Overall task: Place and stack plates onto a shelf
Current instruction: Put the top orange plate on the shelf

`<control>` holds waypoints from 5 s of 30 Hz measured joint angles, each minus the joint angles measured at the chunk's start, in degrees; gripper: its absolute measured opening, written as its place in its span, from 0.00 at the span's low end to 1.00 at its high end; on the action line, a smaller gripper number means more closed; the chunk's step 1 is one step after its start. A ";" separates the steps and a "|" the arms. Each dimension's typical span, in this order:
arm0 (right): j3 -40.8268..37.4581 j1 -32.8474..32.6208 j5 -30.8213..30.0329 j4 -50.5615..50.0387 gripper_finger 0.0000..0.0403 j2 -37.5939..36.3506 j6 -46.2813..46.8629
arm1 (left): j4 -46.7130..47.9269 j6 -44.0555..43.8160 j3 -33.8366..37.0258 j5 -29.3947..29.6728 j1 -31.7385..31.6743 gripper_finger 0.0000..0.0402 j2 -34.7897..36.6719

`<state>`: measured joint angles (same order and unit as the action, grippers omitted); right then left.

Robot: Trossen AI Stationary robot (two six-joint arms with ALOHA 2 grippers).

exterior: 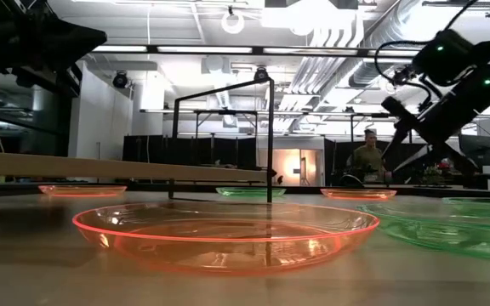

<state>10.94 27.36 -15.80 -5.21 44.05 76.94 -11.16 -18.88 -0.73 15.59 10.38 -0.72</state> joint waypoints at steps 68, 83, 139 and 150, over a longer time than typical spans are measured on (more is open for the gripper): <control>11.52 19.45 32.25 20.74 0.00 14.72 -14.01 | 0.02 -0.01 0.00 0.00 0.01 0.01 0.00; 31.75 -7.64 29.88 15.02 0.00 17.29 -21.42 | 0.00 -0.01 0.02 0.00 0.00 0.01 0.01; 53.48 -40.84 -18.87 12.40 0.00 68.17 37.57 | 0.02 -0.01 0.02 0.00 -0.01 0.01 -0.01; 53.48 -40.47 -16.88 12.74 0.18 68.17 34.85 | 0.02 0.00 0.01 0.00 -0.01 0.01 -0.01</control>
<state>64.42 -13.10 -32.69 7.53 112.22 111.78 -11.14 -18.88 -0.72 15.59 10.37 -0.73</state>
